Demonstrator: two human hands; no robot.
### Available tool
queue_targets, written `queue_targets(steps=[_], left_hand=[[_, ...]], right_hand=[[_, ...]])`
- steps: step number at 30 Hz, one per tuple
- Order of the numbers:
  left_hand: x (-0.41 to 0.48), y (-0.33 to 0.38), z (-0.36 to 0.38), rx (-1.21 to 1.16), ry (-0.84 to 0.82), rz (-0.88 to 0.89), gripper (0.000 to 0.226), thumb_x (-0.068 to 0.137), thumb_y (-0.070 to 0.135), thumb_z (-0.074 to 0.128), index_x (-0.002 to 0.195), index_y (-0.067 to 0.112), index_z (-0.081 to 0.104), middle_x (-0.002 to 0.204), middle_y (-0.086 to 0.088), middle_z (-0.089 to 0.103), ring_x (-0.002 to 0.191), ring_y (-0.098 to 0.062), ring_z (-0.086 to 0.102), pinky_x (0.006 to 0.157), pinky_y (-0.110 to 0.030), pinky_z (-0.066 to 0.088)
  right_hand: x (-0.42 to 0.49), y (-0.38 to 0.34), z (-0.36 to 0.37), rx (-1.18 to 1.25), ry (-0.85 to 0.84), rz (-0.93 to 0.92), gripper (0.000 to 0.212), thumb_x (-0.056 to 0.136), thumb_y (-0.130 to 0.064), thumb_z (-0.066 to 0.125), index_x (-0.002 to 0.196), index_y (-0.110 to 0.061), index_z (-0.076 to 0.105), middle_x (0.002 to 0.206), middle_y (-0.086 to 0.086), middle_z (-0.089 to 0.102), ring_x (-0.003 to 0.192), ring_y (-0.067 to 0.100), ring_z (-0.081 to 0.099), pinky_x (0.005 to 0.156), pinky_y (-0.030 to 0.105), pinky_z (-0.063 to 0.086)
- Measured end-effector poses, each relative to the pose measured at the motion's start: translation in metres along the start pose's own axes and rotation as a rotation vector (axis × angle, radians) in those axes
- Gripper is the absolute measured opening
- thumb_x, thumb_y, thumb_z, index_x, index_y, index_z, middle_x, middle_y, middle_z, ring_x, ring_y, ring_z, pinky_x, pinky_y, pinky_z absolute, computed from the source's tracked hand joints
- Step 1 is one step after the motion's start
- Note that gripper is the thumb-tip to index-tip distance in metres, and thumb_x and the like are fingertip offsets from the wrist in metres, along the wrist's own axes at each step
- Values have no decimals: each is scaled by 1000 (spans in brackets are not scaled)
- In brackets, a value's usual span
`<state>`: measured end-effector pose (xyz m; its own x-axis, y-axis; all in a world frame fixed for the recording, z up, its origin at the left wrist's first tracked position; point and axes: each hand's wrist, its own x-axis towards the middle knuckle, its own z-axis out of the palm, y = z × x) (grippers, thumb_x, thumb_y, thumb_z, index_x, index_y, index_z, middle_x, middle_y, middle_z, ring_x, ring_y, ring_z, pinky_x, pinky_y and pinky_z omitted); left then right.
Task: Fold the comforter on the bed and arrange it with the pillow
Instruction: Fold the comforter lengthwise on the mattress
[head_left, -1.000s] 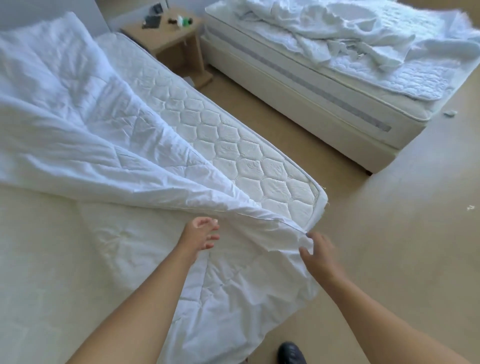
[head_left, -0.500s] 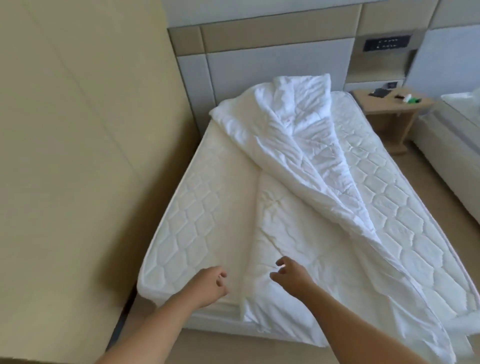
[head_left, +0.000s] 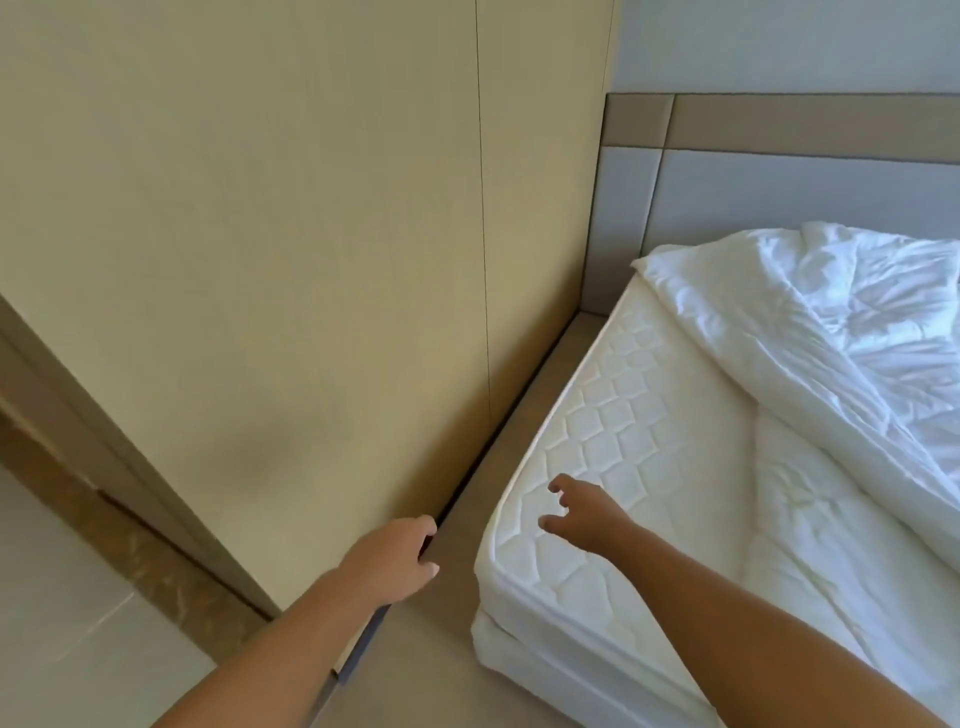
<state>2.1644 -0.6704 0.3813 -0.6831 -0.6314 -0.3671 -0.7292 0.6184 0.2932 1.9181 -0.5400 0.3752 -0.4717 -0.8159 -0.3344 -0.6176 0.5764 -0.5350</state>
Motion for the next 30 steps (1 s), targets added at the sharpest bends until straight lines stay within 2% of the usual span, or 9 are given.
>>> queue_targets(steps=[5, 11, 17, 21, 25, 30], left_hand=[[62, -31, -53, 35, 1, 147, 56, 97, 38, 56, 148, 23, 38, 145, 2, 50, 129, -18, 52, 101, -33, 46], [172, -15, -103, 117, -24, 283, 55, 96, 40, 57, 146, 24, 39, 143, 4, 50, 126, -17, 53, 98, -33, 48], [291, 27, -153, 173, 7, 371, 48, 95, 41, 57, 139, 26, 46, 139, 7, 52, 113, -15, 58, 92, -31, 49], [356, 60, -175, 246, -48, 434, 51, 95, 42, 56, 142, 27, 43, 142, 9, 49, 116, -15, 55, 90, -29, 46], [423, 108, -187, 306, -103, 534, 51, 95, 42, 55, 141, 24, 42, 136, 7, 50, 104, -14, 53, 85, -29, 47], [529, 173, -188, 353, -163, 640, 51, 93, 40, 56, 140, 24, 44, 137, 3, 52, 117, -20, 55, 93, -35, 49]], right_hand=[[37, -45, -2, -67, 49, 70, 62, 91, -45, 65, 144, -22, 42, 142, 4, 52, 124, 21, 55, 98, 32, 49], [104, -26, -37, -63, 147, 181, 64, 90, -45, 65, 145, -21, 41, 139, 5, 54, 124, 21, 55, 97, 31, 47], [190, 10, -86, 56, 221, 280, 66, 91, -44, 65, 146, -18, 39, 137, 7, 55, 123, 22, 55, 97, 31, 46], [224, 27, -112, 146, 289, 366, 65, 91, -45, 64, 145, -19, 39, 134, 6, 56, 116, 21, 58, 94, 31, 48], [248, 54, -132, 176, 306, 462, 66, 89, -47, 64, 144, -21, 39, 134, 5, 56, 118, 22, 57, 93, 32, 48], [294, 96, -159, 161, 313, 598, 64, 89, -45, 63, 143, -18, 40, 132, 7, 56, 119, 24, 56, 91, 34, 46]])
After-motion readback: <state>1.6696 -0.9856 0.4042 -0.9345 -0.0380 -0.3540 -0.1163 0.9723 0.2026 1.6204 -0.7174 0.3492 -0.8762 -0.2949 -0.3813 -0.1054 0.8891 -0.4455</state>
